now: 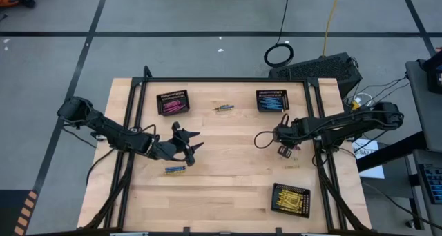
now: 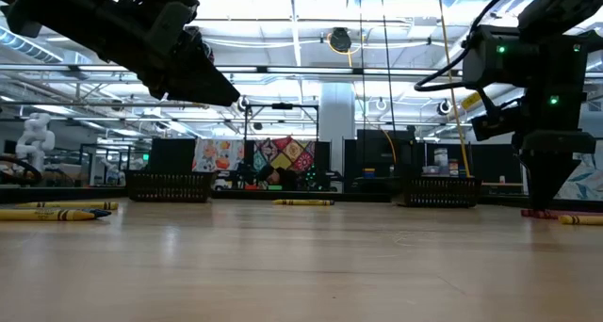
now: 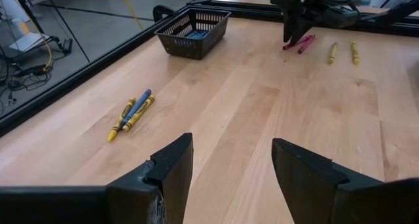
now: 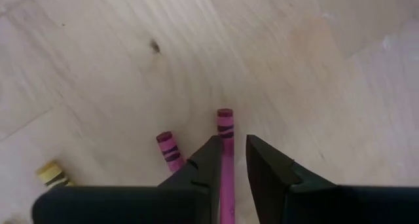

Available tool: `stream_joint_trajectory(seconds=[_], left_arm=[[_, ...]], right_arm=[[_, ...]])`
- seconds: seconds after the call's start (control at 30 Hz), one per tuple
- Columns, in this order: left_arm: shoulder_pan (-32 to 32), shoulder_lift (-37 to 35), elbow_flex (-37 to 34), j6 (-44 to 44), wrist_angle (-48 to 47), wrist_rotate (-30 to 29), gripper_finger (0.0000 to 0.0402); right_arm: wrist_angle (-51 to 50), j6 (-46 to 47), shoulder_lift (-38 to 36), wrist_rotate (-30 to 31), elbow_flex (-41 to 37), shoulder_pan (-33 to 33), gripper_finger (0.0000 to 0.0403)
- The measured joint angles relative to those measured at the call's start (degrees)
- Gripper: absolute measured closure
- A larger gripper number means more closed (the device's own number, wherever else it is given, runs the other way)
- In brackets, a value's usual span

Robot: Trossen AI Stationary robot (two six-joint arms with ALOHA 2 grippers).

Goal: Sort crayons
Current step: Put the red crayon into the top left black bin

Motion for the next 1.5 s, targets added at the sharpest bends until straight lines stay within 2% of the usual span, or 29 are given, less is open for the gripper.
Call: stream_joint_trajectory(seconds=[0.27, 0.37, 0.53, 0.67, 0.73, 0.87, 0.9, 1.03, 1.13, 1.2, 1.37, 1.5], left_arm=[[-0.1, 0.0, 0.0, 0.0, 0.0, 0.0, 0.019], [-0.1, 0.0, 0.0, 0.0, 0.0, 0.0, 0.019], [-0.1, 0.0, 0.0, -0.1, -0.1, 0.0, 0.019], [-0.1, 0.0, 0.0, -0.1, -0.2, 0.0, 0.019], [-0.1, 0.0, 0.0, -0.1, -0.2, 0.0, 0.019], [0.1, 0.0, 0.0, 0.3, -0.3, 0.6, 0.019], [0.1, 0.0, 0.0, 0.3, -0.3, 1.2, 0.019], [0.2, 0.0, -0.1, 0.4, 0.4, 1.8, 0.019], [0.4, 0.0, -0.1, 2.2, 2.5, 3.2, 0.019], [0.4, 0.0, -0.1, 4.0, 3.8, 5.6, 0.019], [0.4, 0.0, -0.1, 9.0, 8.5, 9.6, 0.019], [1.0, 1.8, -0.1, 14.5, 16.4, 12.3, 0.019]], right_arm=[[0.4, 0.0, 0.0, -0.5, -0.1, 0.0, 0.0355], [3.6, 0.0, -0.1, -2.9, -2.3, 0.0, 0.0355], [6.5, 0.2, -0.2, -3.0, -6.0, 0.0, 0.0356], [6.8, -0.1, -0.2, -2.9, -6.2, 0.0, 0.0378], [7.1, -0.1, -0.9, -1.9, -6.3, 0.0, 0.0394], [8.3, 0.8, -3.1, 0.9, -4.9, 0.4, 0.0395], [10.8, 0.1, -3.7, 3.5, -4.3, 0.5, 0.0396], [26.7, -4.4, -7.5, 7.9, -3.4, 1.7, 0.04], [46.3, -9.9, -7.4, 9.2, -5.7, 2.3, 0.0401], [63.5, -13.2, -6.4, 8.8, -7.7, 2.9, 0.0401], [99.9, -20.9, 1.1, 5.8, -12.4, 4.1, 0.0402], [116.2, -24.4, 8.3, 1.8, -11.9, 4.7, 0.0402]])
